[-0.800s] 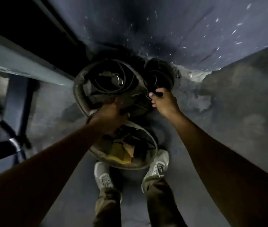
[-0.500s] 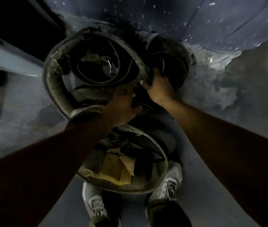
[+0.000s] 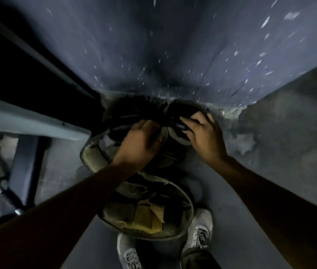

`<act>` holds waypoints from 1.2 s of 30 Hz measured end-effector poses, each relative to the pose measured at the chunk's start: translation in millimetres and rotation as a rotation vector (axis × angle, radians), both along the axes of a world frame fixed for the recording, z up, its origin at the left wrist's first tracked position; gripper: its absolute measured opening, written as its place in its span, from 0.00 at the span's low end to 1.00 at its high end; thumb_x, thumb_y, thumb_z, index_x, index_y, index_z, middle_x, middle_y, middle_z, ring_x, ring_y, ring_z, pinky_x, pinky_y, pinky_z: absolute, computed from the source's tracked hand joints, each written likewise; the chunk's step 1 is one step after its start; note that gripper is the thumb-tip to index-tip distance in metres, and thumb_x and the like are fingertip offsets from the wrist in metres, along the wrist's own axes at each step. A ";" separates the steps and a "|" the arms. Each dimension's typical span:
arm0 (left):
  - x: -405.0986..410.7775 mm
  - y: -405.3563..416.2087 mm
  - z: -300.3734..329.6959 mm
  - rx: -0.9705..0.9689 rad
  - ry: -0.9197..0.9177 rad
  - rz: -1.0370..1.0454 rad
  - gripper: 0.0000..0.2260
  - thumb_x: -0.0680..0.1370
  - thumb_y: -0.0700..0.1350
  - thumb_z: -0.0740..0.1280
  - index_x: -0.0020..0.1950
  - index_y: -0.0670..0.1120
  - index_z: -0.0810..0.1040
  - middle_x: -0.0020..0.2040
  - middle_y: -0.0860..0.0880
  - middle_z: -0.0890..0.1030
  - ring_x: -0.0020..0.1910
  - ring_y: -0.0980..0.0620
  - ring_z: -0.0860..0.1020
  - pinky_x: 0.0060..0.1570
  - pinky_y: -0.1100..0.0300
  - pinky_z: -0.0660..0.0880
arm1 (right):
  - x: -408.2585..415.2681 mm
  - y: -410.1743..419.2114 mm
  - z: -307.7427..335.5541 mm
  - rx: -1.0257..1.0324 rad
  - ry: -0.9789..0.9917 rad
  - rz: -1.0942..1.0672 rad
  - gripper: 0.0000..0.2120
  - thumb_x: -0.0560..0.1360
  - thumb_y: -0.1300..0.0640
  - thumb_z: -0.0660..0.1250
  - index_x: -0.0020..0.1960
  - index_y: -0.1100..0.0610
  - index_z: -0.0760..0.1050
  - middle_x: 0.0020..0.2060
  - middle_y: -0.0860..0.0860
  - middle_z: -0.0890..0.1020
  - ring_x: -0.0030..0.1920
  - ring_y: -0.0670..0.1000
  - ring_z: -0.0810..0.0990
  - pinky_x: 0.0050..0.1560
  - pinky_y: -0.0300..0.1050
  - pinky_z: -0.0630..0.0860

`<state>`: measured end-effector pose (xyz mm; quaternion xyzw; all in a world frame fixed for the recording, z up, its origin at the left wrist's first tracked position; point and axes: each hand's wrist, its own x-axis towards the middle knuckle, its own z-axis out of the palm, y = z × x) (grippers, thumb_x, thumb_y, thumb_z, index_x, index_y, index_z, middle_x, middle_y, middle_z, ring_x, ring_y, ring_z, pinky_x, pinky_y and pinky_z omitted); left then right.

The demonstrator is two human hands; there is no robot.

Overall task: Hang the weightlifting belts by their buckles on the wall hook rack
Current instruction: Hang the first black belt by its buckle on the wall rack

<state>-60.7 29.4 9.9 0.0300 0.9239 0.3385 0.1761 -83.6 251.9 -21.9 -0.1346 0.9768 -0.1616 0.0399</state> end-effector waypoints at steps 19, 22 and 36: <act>-11.2 4.2 476.8 0.967 -0.145 0.169 0.21 0.79 0.59 0.69 0.61 0.45 0.85 0.60 0.47 0.87 0.61 0.53 0.84 0.60 0.63 0.78 | -25.6 4.6 582.3 0.175 0.708 0.626 0.22 0.75 0.49 0.72 0.67 0.54 0.78 0.63 0.53 0.83 0.63 0.56 0.80 0.66 0.55 0.70; 6.5 9.3 546.5 1.091 -0.104 0.200 0.21 0.75 0.61 0.73 0.60 0.48 0.85 0.61 0.42 0.86 0.65 0.44 0.82 0.70 0.45 0.75 | -1.6 1.5 657.9 0.027 0.728 0.133 0.35 0.68 0.45 0.75 0.72 0.50 0.69 0.71 0.54 0.73 0.71 0.57 0.71 0.73 0.57 0.63; 35.9 46.6 844.9 1.192 0.402 -0.020 0.11 0.86 0.39 0.60 0.64 0.44 0.79 0.57 0.49 0.87 0.57 0.57 0.84 0.61 0.61 0.78 | 63.7 -55.3 921.8 -1.119 0.540 -0.142 0.13 0.79 0.56 0.72 0.62 0.56 0.79 0.53 0.48 0.88 0.55 0.48 0.87 0.61 0.49 0.81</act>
